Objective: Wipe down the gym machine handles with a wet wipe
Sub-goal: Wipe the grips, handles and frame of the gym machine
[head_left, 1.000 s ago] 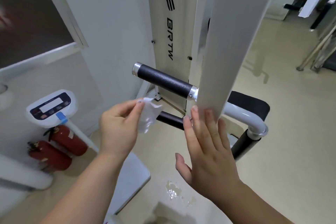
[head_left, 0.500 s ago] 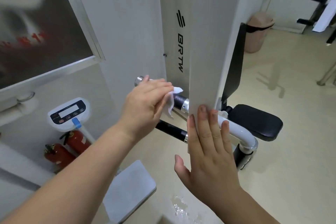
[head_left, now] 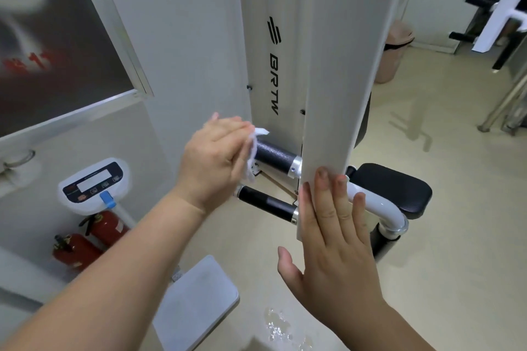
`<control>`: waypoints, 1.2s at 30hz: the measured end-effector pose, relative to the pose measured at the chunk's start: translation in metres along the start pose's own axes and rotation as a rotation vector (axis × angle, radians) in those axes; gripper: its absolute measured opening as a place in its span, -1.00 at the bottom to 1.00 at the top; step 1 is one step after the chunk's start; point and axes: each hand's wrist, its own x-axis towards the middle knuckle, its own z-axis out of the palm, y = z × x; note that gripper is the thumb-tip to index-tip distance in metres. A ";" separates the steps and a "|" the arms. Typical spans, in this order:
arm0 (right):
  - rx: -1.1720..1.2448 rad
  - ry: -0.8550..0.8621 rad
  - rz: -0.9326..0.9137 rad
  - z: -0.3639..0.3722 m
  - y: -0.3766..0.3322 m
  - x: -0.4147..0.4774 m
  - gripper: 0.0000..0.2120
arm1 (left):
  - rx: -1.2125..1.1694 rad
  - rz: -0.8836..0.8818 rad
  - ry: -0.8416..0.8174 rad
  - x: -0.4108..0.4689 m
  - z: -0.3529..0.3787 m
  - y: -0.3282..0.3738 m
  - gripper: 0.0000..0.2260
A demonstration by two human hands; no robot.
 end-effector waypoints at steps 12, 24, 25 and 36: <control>-0.050 -0.045 -0.028 0.003 0.012 0.008 -0.10 | -0.030 0.118 -0.053 0.013 0.004 -0.013 -0.78; -0.010 -0.070 -0.086 0.006 0.022 0.010 -0.09 | 0.023 0.240 -0.134 0.017 0.004 -0.012 -0.75; -0.014 -0.074 -0.087 0.006 0.022 0.009 -0.08 | 0.031 0.178 -0.132 0.021 -0.002 -0.018 -0.74; 0.032 -0.053 -0.138 0.005 0.029 0.004 -0.09 | -0.003 0.324 -0.192 0.004 0.021 0.036 -0.78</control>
